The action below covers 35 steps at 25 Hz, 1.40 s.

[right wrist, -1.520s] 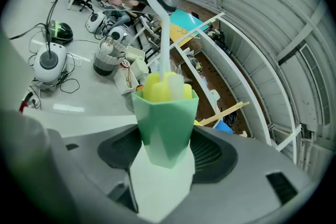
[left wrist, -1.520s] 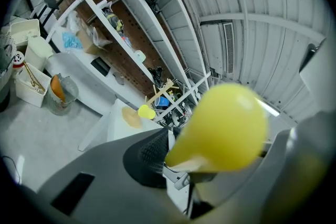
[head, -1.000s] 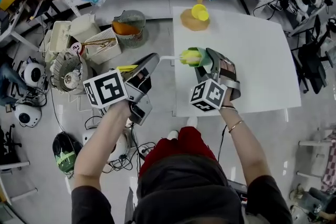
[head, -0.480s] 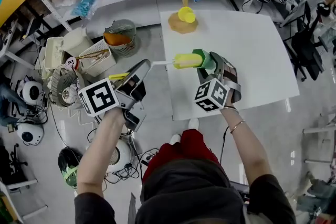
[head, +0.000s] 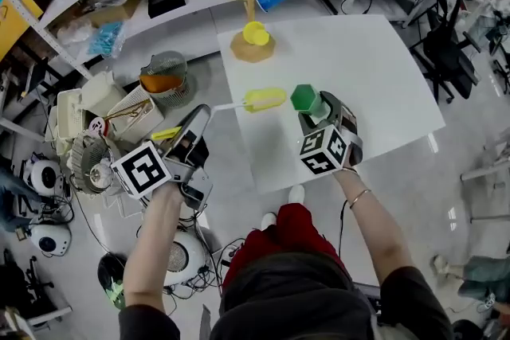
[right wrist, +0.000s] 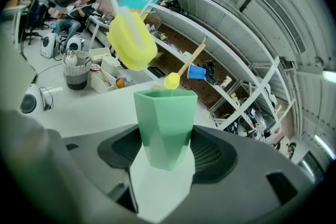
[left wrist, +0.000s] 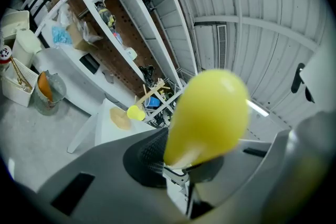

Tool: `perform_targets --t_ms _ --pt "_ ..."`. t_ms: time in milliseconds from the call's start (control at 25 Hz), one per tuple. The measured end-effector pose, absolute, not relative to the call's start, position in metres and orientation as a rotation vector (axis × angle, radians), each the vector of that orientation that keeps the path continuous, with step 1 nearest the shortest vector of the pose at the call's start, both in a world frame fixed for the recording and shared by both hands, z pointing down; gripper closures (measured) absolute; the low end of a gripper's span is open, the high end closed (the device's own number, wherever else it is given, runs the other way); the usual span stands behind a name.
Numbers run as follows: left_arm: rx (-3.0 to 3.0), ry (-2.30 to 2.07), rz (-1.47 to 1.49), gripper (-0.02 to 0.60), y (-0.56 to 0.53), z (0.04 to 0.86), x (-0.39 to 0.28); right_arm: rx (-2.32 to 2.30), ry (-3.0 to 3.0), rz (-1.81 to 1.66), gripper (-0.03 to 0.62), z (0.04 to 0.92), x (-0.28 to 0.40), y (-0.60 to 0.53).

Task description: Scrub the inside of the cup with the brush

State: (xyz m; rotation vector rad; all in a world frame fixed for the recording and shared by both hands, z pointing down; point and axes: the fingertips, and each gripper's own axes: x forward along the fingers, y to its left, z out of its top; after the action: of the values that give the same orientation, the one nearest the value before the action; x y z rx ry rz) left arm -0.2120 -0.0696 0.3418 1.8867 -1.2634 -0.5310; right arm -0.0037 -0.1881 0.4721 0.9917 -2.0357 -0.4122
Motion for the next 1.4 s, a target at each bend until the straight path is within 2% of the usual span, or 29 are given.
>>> perform_targets --t_ms 360,680,1040,1400 --pt "1.949 -1.271 -0.525 0.543 -0.104 0.350 -0.184 1.228 -2.145 -0.128 0.295 0.471 0.047 -0.197" --pt "2.127 -1.293 -0.463 0.543 -0.142 0.342 -0.125 1.381 -2.195 -0.003 0.294 0.464 0.088 -0.221" --pt "2.272 -1.382 -0.304 0.543 -0.179 0.346 -0.061 1.481 -2.240 0.119 0.294 0.471 0.127 -0.248" --pt "2.360 -1.506 -0.135 0.543 -0.227 0.353 -0.035 1.517 -2.272 0.183 0.293 0.485 0.147 -0.287"
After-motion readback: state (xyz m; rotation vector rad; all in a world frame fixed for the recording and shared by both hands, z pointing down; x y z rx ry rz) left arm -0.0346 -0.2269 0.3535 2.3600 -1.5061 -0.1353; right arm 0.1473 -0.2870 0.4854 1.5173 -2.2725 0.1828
